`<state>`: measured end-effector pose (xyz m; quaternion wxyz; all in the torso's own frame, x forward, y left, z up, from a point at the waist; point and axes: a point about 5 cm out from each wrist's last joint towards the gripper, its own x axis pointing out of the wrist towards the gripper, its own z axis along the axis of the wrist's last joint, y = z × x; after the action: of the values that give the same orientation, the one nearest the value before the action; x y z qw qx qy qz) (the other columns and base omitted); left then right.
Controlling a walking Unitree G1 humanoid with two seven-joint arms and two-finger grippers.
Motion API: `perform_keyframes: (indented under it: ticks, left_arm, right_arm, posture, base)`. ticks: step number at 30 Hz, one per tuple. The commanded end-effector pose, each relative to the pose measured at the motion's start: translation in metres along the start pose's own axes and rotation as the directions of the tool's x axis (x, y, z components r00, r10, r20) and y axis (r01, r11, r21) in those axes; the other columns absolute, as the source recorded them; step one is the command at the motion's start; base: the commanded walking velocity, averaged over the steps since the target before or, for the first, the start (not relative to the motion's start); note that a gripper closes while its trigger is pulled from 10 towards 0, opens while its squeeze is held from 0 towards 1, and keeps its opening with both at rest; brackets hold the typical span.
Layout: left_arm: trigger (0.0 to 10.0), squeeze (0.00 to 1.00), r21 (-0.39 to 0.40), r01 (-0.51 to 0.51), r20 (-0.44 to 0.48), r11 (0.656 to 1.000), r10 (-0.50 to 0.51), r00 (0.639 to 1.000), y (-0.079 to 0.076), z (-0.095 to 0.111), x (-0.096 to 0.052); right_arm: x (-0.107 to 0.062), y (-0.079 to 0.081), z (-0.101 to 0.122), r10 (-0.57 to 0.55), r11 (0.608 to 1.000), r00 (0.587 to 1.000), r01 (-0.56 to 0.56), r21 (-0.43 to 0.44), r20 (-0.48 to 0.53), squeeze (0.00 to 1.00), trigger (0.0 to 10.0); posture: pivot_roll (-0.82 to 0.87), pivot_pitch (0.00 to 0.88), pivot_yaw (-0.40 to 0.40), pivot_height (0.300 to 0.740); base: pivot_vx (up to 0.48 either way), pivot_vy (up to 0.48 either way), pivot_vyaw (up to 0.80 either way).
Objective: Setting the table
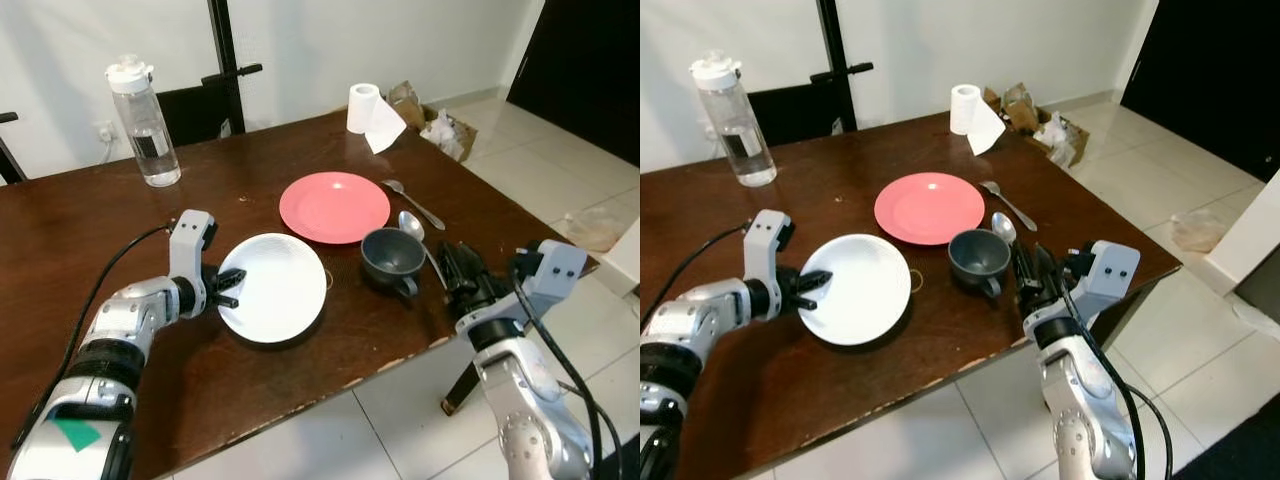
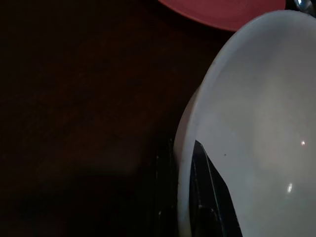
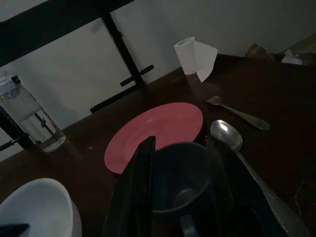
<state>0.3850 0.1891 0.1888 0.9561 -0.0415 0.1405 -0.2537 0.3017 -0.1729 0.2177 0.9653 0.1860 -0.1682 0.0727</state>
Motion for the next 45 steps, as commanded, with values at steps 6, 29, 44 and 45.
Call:
perform_keyframes:
  ticks: [6, 29, 44, 45]
  left_arm:
    - [10.0, 0.0, -0.062, 0.027, 0.136, 0.998, -0.018, 0.991, -0.01, 0.018, -0.01]
    - [10.0, 0.0, 0.126, -0.08, 0.715, 0.989, -0.034, 0.698, -0.073, 0.127, -0.071]
    - [10.0, 0.0, 0.156, -0.061, 0.761, 0.986, -0.081, 0.644, -0.094, 0.143, -0.077]
    - [10.0, 0.0, 0.154, -0.068, 0.762, 0.986, -0.075, 0.643, -0.093, 0.144, -0.078]
  right_arm:
    - [0.002, 0.004, 0.003, 0.013, 1.0, 1.0, -0.013, 0.004, 0.02, 0.0, 10.0]
    - [0.029, 0.085, 0.043, 0.406, 0.91, 0.898, -0.379, -0.167, 0.17, 0.0, 10.0]
    - [0.035, 0.096, 0.064, 0.461, 0.867, 0.859, -0.381, -0.322, 0.225, 0.0, 10.0]
    - [0.035, 0.096, 0.065, 0.461, 0.866, 0.857, -0.378, -0.326, 0.231, 0.03, 10.0]
  posture:
    - [0.05, 0.139, 0.125, 0.74]
    - [0.04, 0.14, 0.12, 0.74]
    - [0.04, 0.138, 0.121, 0.74]
    - [0.04, 0.138, 0.121, 0.74]
  base:
    - [0.0, 0.0, 0.0]
    - [0.0, 0.0, 0.0]
    - [0.0, 0.0, 0.0]
    - [0.0, 0.0, 0.0]
